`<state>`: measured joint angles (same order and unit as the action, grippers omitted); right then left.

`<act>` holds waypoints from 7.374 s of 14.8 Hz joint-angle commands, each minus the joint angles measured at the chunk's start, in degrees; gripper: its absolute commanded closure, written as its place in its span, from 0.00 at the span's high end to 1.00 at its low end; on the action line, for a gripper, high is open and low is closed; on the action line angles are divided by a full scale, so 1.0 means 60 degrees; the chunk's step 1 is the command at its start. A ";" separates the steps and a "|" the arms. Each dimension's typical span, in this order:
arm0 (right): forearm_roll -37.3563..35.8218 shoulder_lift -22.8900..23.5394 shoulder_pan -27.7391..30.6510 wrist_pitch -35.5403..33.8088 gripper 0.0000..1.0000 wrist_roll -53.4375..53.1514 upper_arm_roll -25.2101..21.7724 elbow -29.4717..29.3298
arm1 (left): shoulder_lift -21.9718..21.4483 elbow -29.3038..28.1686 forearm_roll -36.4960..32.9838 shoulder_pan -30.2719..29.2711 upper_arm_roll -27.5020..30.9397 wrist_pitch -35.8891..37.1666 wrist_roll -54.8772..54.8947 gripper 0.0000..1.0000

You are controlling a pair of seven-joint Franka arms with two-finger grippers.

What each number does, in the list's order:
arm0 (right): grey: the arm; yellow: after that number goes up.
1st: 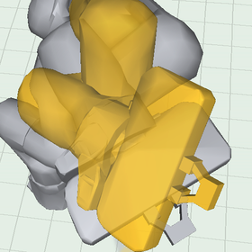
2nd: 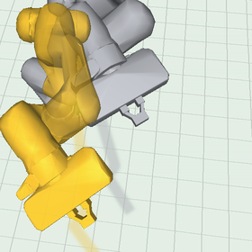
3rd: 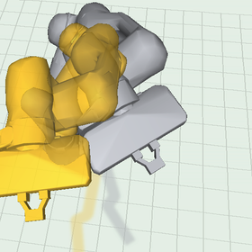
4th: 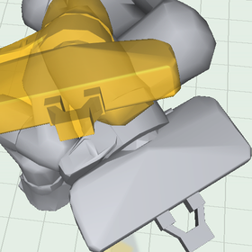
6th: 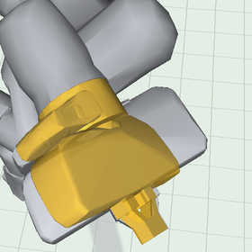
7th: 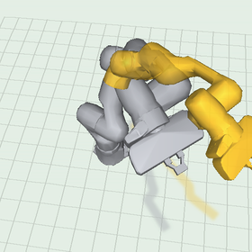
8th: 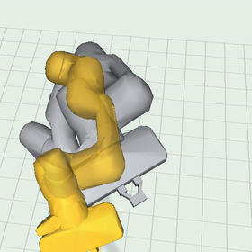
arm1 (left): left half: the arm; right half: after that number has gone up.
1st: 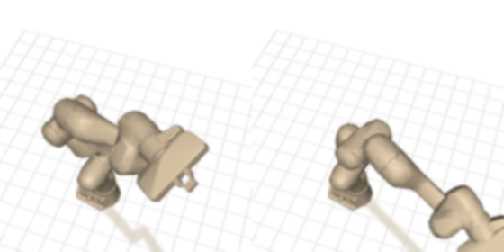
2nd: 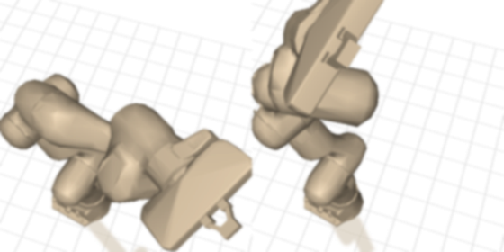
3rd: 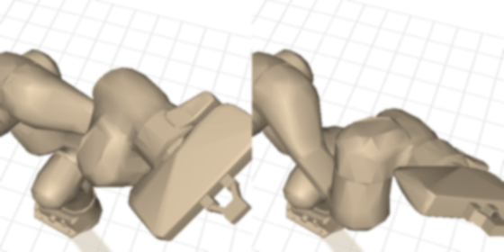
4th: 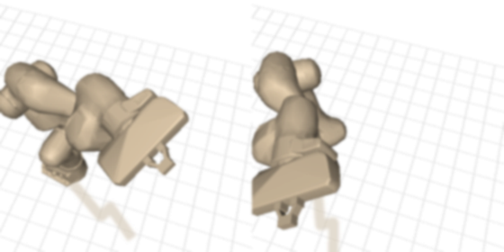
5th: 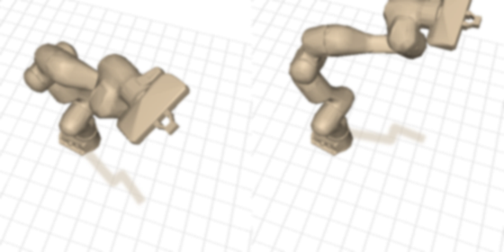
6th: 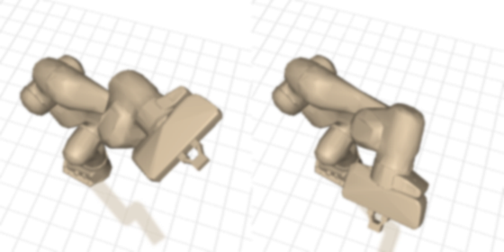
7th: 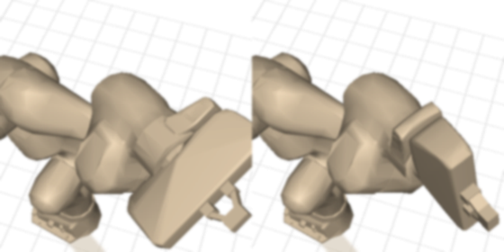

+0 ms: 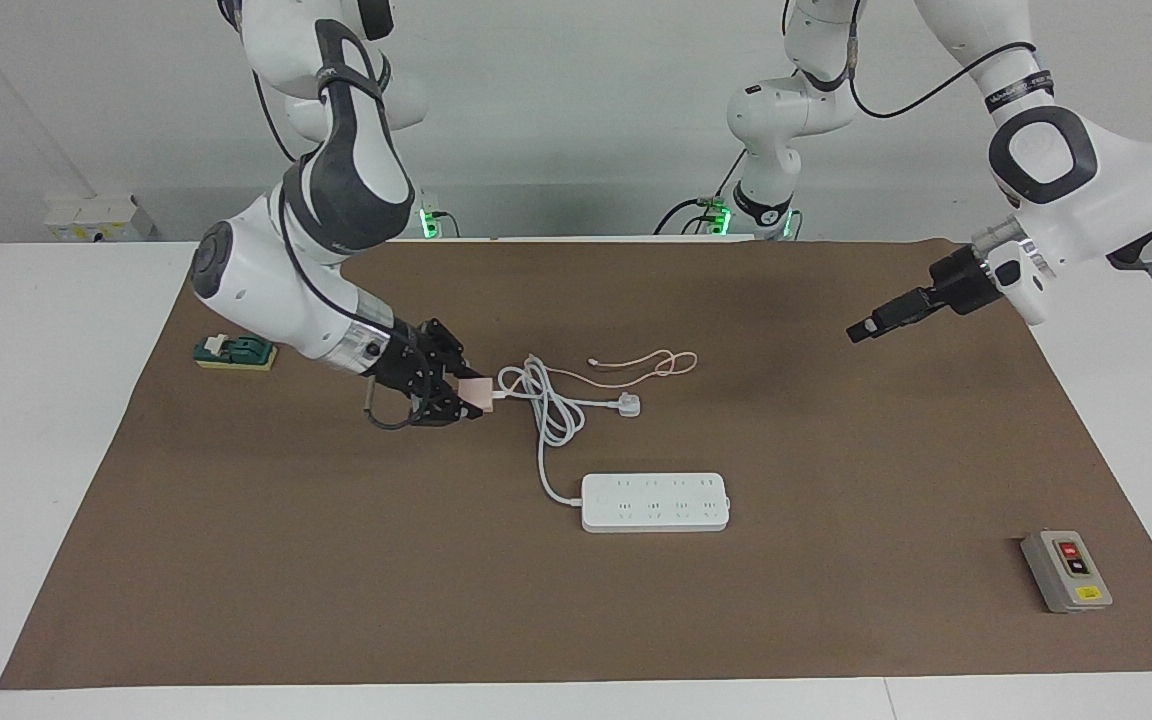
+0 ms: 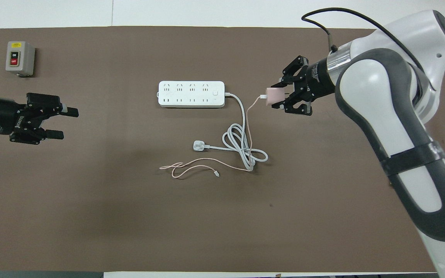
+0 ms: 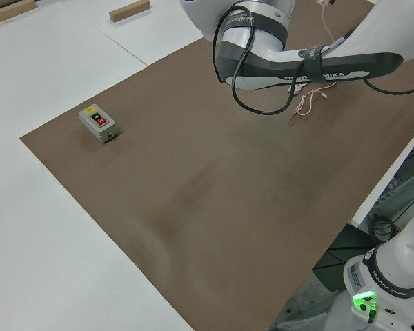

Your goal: Plug charger into power strip

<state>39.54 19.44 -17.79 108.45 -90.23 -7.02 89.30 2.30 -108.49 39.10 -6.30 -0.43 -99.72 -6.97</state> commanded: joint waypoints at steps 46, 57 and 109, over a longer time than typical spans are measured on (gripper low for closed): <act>-0.0350 0.0613 -0.3496 0.3092 0.00 -0.2746 -0.0046 -0.0264 | 0.2370 -0.1035 0.9054 0.1708 -0.0235 0.0901 0.8281 1.00; -0.0350 0.0613 -0.3481 0.3092 0.00 -0.2731 -0.0046 -0.0264 | 0.2531 -0.1079 0.8249 0.1797 -0.0221 0.1019 0.8369 1.00; -0.1594 -0.0778 0.0223 -0.0347 1.00 0.2140 -0.0149 -0.0425 | 0.3746 0.3359 -0.0856 0.1694 -0.0191 0.0287 1.0695 0.00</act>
<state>31.89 16.75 -19.13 109.60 -85.16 -8.53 86.35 22.24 -92.70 40.91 1.19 -1.87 -97.22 53.77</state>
